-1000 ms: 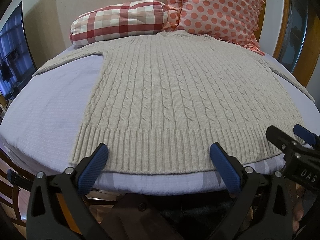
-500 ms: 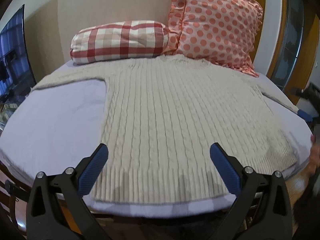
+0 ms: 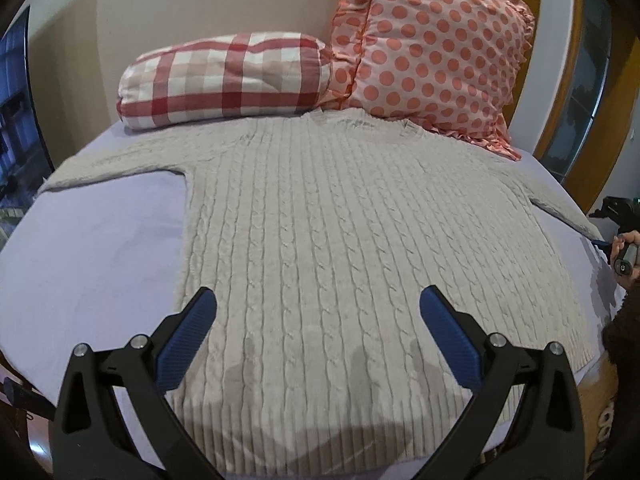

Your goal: Fold small clothes

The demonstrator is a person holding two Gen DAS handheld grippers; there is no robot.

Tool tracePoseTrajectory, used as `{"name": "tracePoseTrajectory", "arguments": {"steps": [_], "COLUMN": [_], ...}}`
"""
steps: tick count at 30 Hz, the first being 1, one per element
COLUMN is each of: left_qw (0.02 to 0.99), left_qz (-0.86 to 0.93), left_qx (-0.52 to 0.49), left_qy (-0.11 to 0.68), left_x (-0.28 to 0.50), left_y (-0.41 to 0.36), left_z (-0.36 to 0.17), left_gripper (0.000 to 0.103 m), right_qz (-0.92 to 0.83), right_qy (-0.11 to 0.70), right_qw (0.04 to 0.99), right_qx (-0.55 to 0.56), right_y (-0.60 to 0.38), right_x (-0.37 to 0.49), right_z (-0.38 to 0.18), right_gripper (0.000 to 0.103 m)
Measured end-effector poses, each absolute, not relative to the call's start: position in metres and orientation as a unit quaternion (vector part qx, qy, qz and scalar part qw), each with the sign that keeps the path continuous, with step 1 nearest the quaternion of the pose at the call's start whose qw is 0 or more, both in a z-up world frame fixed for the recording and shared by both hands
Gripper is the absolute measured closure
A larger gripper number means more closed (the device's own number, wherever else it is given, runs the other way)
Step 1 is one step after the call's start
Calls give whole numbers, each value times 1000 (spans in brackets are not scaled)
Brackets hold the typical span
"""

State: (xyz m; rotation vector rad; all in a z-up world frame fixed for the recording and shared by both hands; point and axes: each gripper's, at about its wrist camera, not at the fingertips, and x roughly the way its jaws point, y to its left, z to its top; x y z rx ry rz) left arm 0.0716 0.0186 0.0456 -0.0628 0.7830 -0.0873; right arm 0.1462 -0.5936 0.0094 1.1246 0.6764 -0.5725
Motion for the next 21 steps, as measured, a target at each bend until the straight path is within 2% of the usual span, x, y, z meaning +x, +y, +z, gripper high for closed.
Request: {"name": "tracePoseTrajectory", "arguments": {"steps": [2,4,6,11,17,21], "left_qw": [921,920,920,924,929,923], "left_qz": [-45,-45,-42,-25,17,57], "left_qx": [-37,-42,-42,-45,-56,-102], "left_qy": [384,386,387,378,365,367], "left_x": [75,79,82,87,93,102], "left_y": [22,25,28,44,85,139], "left_z": [43,42,42,48,59,67], "left_gripper": [2,2,2,2,2,2], "right_qz": [-263,-266,-266,-261,-219,-141], "right_qy": [297,282,272,262,239,242], "right_qw": [751,743,734,765,846,890], "right_qx": [527,545,563,527,424,359], "right_y": [-601,-610,-621,-617,-578,-518], "right_x": [146,142,140,151,174,209], "right_z": [5,-1,-9,0,62,109], "right_gripper": [54,65,88,93,95,95]}}
